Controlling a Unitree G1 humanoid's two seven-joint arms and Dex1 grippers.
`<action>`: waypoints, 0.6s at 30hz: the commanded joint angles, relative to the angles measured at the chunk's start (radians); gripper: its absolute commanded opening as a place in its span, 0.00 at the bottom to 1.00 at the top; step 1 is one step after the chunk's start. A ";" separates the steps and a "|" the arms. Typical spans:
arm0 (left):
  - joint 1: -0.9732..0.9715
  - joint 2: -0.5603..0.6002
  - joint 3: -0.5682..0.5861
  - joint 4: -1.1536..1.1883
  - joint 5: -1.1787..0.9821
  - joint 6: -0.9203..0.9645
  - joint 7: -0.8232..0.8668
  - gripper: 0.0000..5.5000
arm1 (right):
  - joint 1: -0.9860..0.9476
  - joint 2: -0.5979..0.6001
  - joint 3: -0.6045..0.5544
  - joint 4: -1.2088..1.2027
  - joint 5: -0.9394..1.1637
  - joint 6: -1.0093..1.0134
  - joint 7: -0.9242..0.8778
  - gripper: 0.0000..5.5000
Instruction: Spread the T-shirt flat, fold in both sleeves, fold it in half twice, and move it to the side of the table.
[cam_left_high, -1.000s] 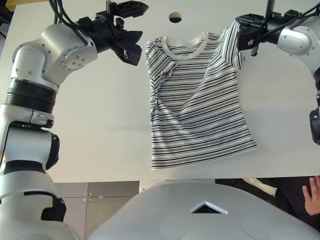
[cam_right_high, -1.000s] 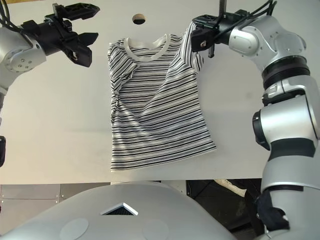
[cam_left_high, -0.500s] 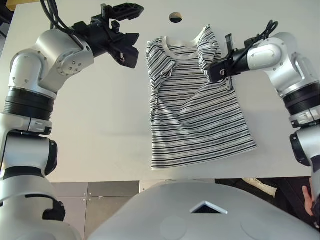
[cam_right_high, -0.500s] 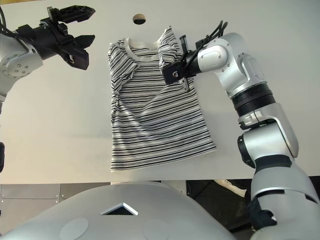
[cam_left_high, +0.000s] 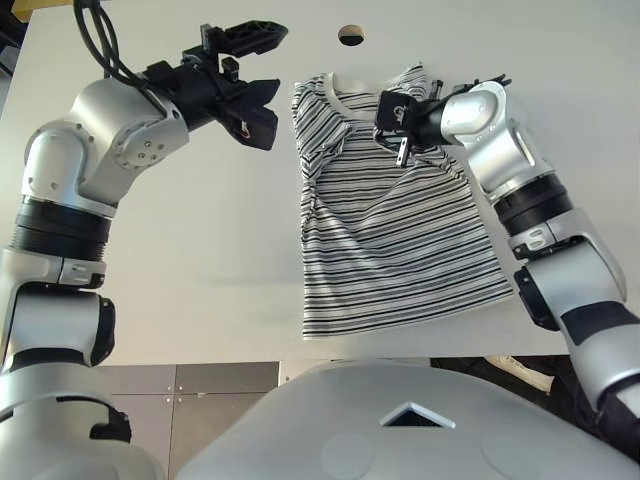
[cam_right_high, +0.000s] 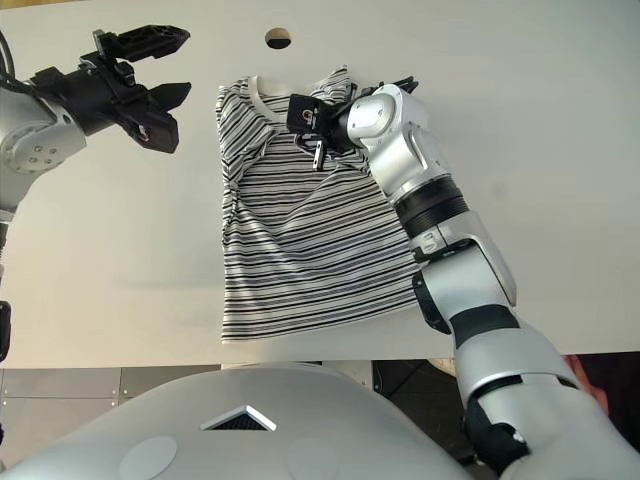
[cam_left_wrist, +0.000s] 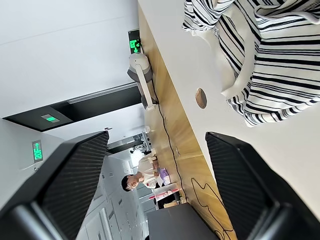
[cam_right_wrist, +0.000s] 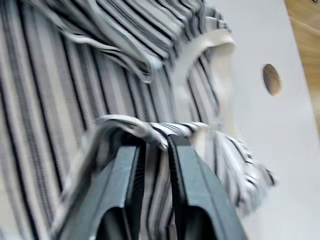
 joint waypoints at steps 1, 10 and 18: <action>0.022 0.013 0.017 -0.022 -0.007 0.014 -0.016 0.66 | -0.067 0.029 -0.032 0.060 0.016 -0.007 -0.052 0.28; 0.045 0.032 0.036 -0.130 -0.068 0.010 -0.086 0.66 | -0.118 -0.039 -0.149 -0.068 0.145 -0.089 -0.006 0.49; 0.335 0.231 0.043 -0.463 -0.334 -0.025 -0.372 0.66 | 0.241 -0.615 -0.049 -0.653 0.234 -0.402 0.585 0.49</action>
